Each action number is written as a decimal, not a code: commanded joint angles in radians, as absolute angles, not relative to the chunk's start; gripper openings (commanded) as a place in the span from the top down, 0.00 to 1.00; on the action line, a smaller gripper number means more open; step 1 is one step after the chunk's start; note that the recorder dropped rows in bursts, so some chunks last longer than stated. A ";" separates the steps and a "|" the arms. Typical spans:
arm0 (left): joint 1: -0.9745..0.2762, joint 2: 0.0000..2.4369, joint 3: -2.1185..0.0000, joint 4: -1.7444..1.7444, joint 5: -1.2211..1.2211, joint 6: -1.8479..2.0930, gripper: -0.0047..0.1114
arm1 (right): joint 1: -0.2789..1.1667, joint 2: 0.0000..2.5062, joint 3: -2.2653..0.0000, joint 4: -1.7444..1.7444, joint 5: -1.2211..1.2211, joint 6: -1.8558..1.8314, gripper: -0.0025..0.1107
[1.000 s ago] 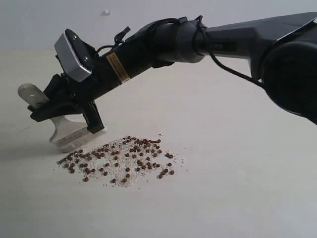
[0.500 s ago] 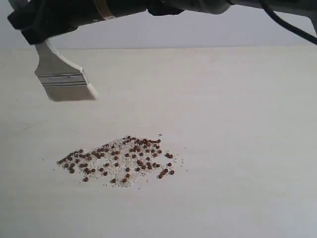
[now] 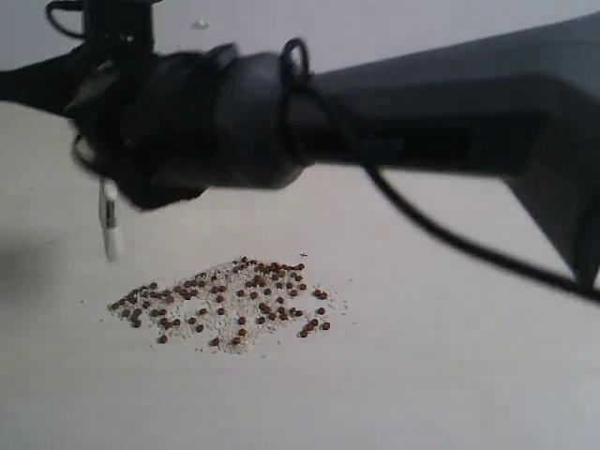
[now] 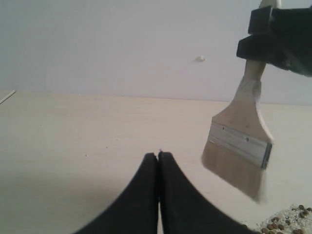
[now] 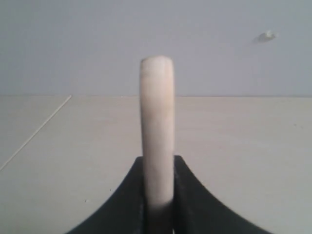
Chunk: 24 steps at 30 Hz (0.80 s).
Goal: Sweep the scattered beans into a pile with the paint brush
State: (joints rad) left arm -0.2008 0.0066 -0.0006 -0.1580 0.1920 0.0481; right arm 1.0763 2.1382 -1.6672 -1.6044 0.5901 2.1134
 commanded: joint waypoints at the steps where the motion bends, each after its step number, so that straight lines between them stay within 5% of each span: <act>1: -0.198 0.000 0.000 -0.163 0.189 0.052 0.96 | 1.230 2.131 -1.660 -1.586 0.915 2.118 0.98; 24: -0.200 0.000 0.000 -0.163 0.189 0.052 0.96 | 1.314 2.367 -1.849 -1.604 0.970 2.118 0.98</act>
